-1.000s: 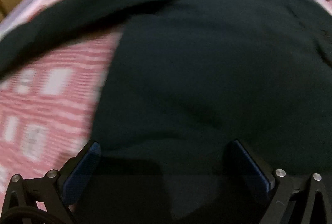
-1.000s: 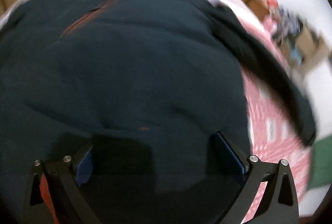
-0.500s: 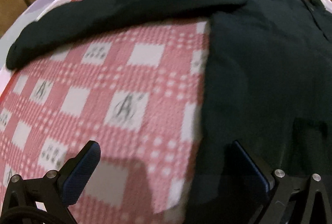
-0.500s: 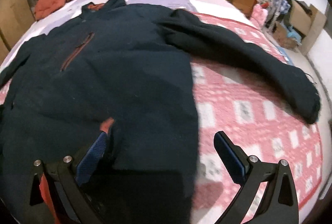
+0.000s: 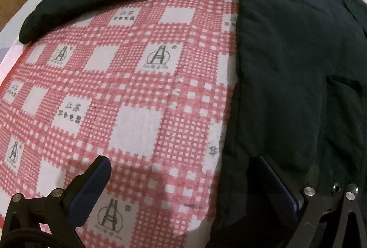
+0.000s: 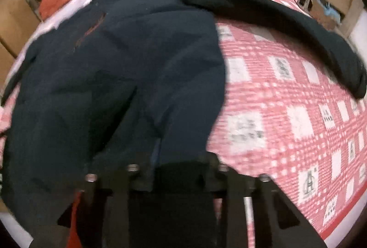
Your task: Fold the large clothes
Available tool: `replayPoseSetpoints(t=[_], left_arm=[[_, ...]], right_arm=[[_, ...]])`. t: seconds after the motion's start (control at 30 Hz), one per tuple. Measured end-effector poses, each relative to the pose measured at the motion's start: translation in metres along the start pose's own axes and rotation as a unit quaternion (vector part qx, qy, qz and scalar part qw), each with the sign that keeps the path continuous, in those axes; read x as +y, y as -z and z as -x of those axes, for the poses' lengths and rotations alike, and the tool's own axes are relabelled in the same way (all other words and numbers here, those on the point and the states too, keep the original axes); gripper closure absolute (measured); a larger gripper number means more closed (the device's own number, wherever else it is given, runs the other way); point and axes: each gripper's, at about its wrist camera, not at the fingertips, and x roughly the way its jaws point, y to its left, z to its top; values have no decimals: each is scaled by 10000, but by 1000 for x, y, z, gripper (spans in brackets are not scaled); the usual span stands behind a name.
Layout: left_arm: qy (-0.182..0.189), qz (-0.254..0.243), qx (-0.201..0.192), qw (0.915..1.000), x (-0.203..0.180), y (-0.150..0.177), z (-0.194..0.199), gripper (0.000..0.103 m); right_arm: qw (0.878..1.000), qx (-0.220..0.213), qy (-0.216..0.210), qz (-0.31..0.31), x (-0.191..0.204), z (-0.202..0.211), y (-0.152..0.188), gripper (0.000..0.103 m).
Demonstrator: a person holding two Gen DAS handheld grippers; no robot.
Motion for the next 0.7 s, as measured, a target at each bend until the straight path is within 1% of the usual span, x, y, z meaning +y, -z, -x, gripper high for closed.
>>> replayPoseSetpoints(t=[0.03,0.07,0.1,0.13,0.23,0.3,0.37,0.4,0.43,0.47,0.5,0.53,0.57,0.6,0.63,0.67,0.7], left_arm=[[-7,-69,-14,10000,-1,1,2,0],[-3,-115,-29,9999,-2,4,5,0],[5,-165,-49,9999,-4,6,8,0],[11,-206,-58,9998,-5,8,10,0],[67,-317,-130,9994,-17,16,23,0],[201,-399,-207,9988,-26,20,32,0],[305,-622,-257,9973,-41,33,42,0],[339,-822,-243,9957,-51,43,45,0],[325,-990,-228,9943,-58,51,46,0],[248,-1209,-220,9921,-67,63,46,0],[194,-1321,-271,9907,-70,71,48,0],[183,-1311,-365,9905,-69,78,51,0],[219,-1217,-375,9916,-65,80,52,0],[278,-1085,-342,9931,-59,81,52,0],[312,-973,-302,9943,-54,81,52,0],[300,-898,-278,9951,-51,81,52,0],[256,-884,-271,9954,-50,82,53,0]], right_arm=[[10000,-6,49,-82,-9,3,-2,87],[9994,-15,317,-154,-19,6,-1,92],[9988,-21,451,-213,-23,8,2,102],[9986,-10,473,-256,-24,11,3,102],[9982,34,566,185,-6,22,17,102],[9981,36,552,283,7,30,29,101],[9978,-34,564,337,22,42,48,101],[9978,-33,500,434,41,40,54,101],[9972,1,461,587,53,46,72,101],[9942,101,456,965,67,42,85,101],[9875,182,595,1449,77,37,104,101],[9851,160,656,1579,75,39,119,101],[9850,80,746,1552,65,40,129,101],[9882,98,914,1223,46,41,134,101],[9912,114,940,924,31,44,134,102],[9916,118,1123,637,15,50,134,102],[9866,193,1507,588,8,52,134,100]])
